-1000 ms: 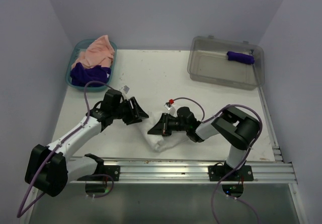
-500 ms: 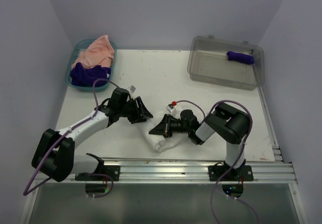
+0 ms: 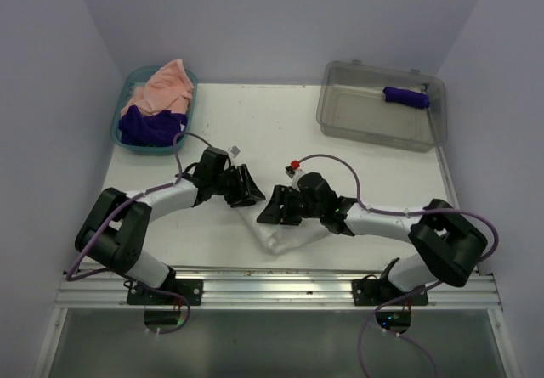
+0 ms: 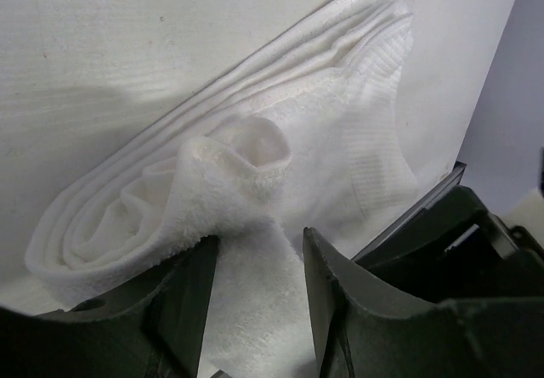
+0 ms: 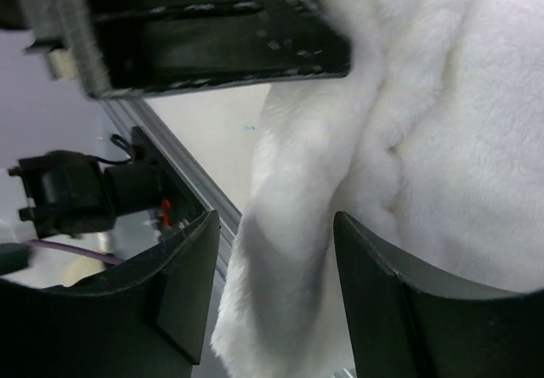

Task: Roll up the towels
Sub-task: Roll the towel

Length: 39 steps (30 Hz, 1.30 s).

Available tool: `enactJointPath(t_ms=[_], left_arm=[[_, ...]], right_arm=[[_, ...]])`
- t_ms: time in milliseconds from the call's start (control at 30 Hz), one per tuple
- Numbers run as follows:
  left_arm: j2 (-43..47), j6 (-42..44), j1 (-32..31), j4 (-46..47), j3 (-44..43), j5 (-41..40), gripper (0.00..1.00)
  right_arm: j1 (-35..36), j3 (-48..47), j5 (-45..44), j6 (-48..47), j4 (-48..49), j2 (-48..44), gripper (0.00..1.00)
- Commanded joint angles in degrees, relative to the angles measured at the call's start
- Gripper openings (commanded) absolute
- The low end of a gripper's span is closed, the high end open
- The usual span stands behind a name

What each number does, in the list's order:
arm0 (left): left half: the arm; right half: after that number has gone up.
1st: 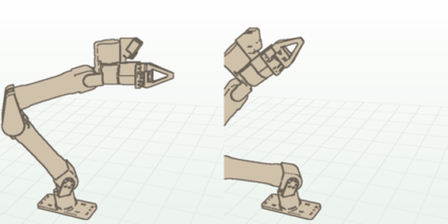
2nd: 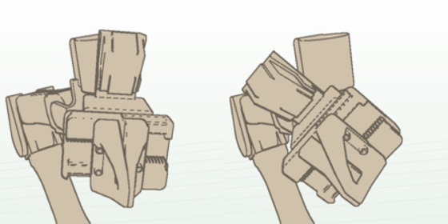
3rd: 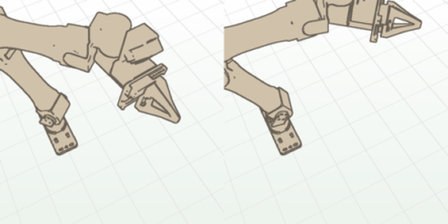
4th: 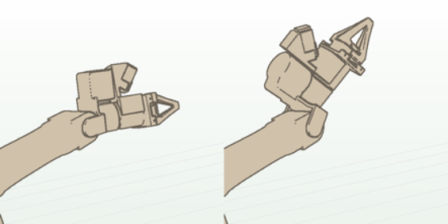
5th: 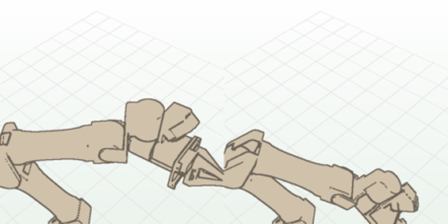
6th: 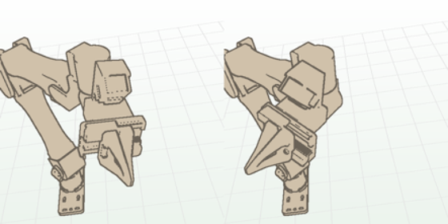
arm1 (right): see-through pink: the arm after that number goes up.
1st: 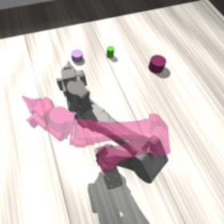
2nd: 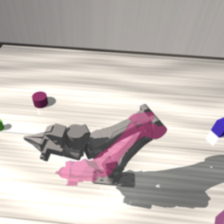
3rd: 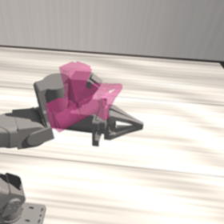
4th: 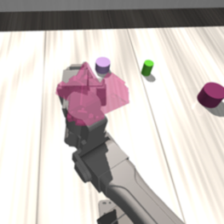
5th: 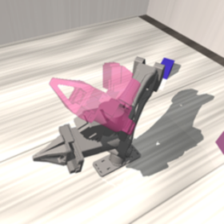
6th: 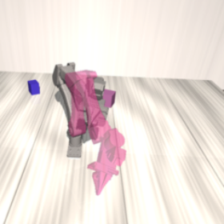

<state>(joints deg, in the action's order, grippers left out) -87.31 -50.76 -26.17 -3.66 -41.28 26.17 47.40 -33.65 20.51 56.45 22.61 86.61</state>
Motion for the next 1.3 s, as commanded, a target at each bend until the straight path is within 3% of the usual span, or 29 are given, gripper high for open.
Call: enactJointPath(t_ms=[0, 200, 433, 600, 633, 700, 733, 767, 867, 1033, 1267], left_arm=[[-2.6, 3.8, -0.1, -0.1, 1.3, -3.9, 0.5], [-3.4, 4.8, -0.5, -1.3, 2.0, -3.4, 0.5], [-3.4, 4.4, -0.5, -1.5, 2.1, -4.0, 0.49], [-3.1, 4.5, -0.5, -2.0, 2.2, -4.5, 0.49], [-3.1, 4.6, -0.5, -2.1, 2.2, -4.4, 0.49], [-2.9, 4.9, -0.5, -2.8, 2.0, -4.6, 0.49], [-2.6, 4.9, -0.5, -3.0, 2.0, -4.8, 0.49], [-2.4, 5.0, -0.5, -3.5, 1.9, -5.1, 0.49], [-1.1, 5.0, -0.5, -4.1, 1.8, -5.3, 0.5], [2.0, 4.9, -0.5, -6.4, 0.3, -5.1, 0.54], [9.3, 4.8, -0.5, -9.6, -2.9, -4.2, 0.57]], right_arm=[[3.9, -5.8, -12.5, -12.8, -25.5, -6.3, 0.6], [12.5, -14.9, -26.5, -20.3, -42.5, -9.7, 0.65], [21.4, -21.4, -37.3, -23.1, -49.2, -5.4, 0.72], [24.0, -24.0, -41.0, -23.5, -47.7, -0.5, 0.73], [24.1, -23.6, -40.9, -23.4, -46.8, -0.2, 0.71], [23.9, -23.0, -41.3, -21.6, -45.2, -0.2, 0.56], [23.8, -22.6, -41.9, -20.9, -45.1, -0.3, 0.47], [23.7, -22.3, -42.6, -19.8, -45.5, -0.6, 0.27], [22.0, -18.2, -40.2, -15.8, -43.0, -4.0, 0.01], [14.7, -4.3, -26.5, -8.2, -28.6, -13.1, 0.0], [10.1, 9.0, -18.9, 4.3, -13.4, -16.1, 0.0]])
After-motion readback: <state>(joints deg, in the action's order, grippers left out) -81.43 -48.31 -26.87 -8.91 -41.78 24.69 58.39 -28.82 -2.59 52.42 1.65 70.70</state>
